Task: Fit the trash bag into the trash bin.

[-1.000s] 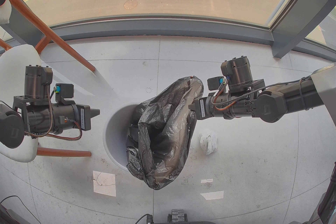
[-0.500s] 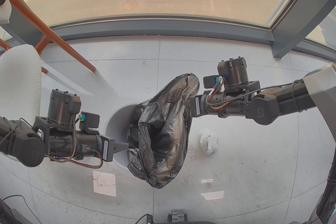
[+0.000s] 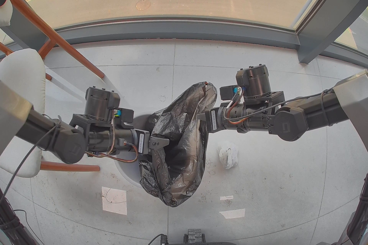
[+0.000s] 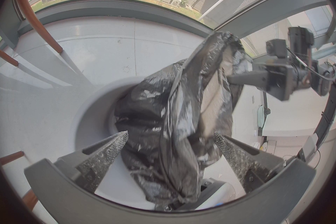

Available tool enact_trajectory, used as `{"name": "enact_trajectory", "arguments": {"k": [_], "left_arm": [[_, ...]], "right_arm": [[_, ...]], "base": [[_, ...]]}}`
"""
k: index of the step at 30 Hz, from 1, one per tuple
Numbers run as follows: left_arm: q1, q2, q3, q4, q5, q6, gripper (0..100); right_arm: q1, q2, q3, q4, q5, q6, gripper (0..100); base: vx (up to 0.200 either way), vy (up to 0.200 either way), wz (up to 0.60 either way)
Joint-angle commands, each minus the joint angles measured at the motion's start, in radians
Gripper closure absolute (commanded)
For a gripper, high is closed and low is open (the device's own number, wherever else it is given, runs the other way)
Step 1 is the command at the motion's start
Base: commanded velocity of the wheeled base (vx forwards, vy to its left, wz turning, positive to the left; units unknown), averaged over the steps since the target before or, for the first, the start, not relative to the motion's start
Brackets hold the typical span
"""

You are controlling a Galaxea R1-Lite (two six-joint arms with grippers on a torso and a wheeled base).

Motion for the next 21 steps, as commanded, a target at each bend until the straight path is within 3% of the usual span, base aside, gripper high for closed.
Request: {"name": "enact_trajectory", "arguments": {"k": [1, 12, 18, 21], "left_arm": [[-0.019, 0.134, -0.08, -0.032, 0.005, -0.035, 100], [-0.042, 0.147, -0.077, -0.035, 0.04, -0.06, 100], [0.05, 0.022, -0.065, -0.032, 0.042, -0.06, 100], [0.076, -0.057, -0.033, -0.031, 0.042, -0.062, 100]], "right_arm": [[-0.003, -0.028, 0.04, -0.029, 0.0, -0.002, 100], [-0.024, -0.021, 0.077, -0.079, 0.0, -0.008, 100], [-0.076, 0.051, 0.088, -0.091, 0.005, -0.009, 100], [-0.084, 0.085, 0.056, -0.168, 0.008, 0.004, 100]], "base": [[0.0, 0.0, 0.0], [0.0, 0.0, 0.0], [0.0, 0.0, 0.0], [0.0, 0.0, 0.0]]}}
